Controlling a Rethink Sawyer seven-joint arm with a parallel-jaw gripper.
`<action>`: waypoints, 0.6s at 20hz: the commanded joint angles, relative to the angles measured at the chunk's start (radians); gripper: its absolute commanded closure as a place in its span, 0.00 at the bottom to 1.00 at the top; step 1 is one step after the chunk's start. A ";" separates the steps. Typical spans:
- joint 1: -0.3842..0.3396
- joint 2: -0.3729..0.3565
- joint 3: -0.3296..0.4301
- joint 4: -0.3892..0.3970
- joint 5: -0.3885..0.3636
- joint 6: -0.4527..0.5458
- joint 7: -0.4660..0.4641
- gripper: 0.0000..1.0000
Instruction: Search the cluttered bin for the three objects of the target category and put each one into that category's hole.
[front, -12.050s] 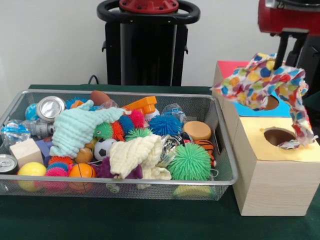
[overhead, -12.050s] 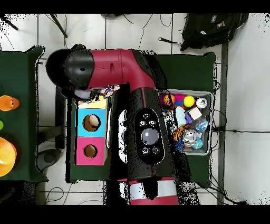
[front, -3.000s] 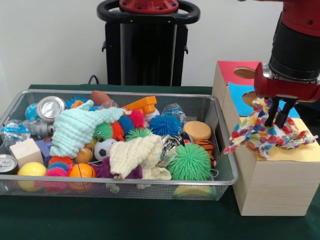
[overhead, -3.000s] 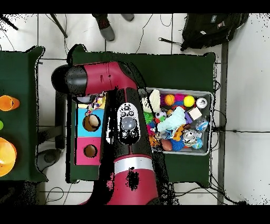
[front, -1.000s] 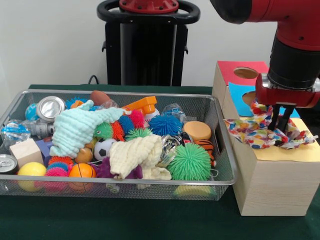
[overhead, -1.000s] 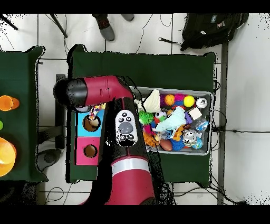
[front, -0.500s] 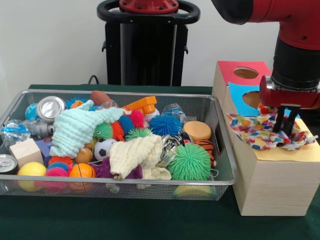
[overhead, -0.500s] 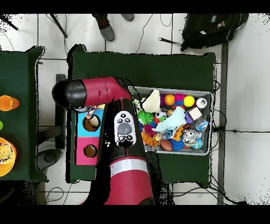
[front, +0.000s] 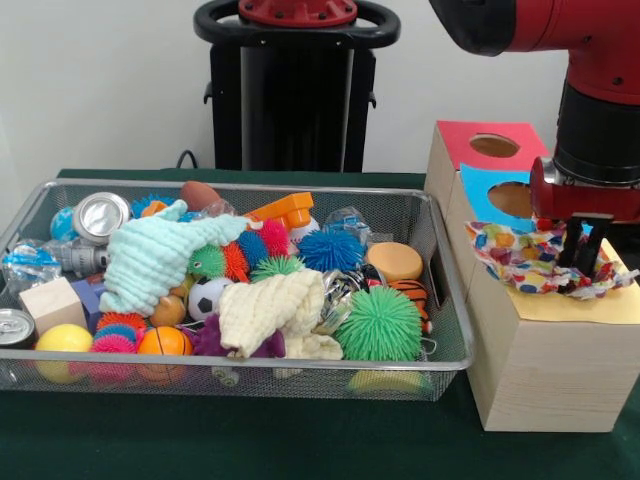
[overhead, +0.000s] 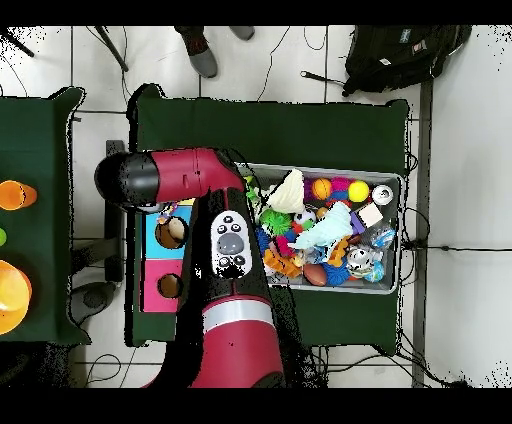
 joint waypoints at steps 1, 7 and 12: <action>0.022 0.069 0.046 0.117 0.052 -0.096 0.201 1.00; 0.008 0.064 0.053 0.141 0.058 -0.150 0.197 0.00; 0.001 0.060 0.054 0.131 0.058 -0.115 0.162 0.00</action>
